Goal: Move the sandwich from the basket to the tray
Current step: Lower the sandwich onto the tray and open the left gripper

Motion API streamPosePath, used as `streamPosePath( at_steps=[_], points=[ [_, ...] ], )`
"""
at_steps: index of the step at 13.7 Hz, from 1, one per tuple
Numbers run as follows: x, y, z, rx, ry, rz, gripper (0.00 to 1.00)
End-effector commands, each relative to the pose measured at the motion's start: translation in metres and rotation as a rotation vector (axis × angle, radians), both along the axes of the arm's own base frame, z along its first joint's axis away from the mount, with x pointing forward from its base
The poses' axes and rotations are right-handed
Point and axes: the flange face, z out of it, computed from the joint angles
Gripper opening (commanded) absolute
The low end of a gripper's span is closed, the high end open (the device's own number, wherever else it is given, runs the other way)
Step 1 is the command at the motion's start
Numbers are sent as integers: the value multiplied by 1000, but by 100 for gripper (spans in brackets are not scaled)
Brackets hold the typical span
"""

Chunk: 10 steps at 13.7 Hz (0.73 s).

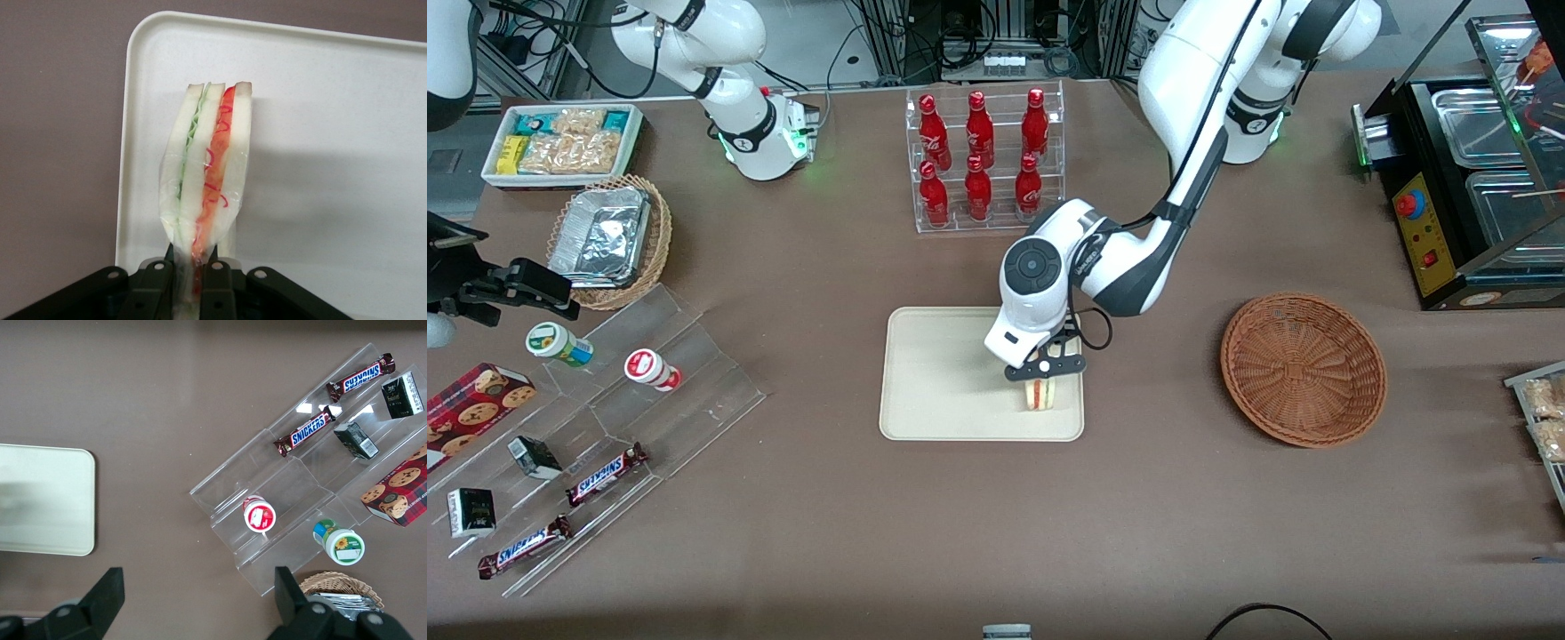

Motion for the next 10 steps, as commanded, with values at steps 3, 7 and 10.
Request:
streamPosePath(
  at_steps=[3,7,10],
  points=[
    [5,-9,-9,0,-40,-3,84],
    [6,-9,25,-16,-64,9,100],
    [9,10,103,-20,-81,89,100]
  ],
)
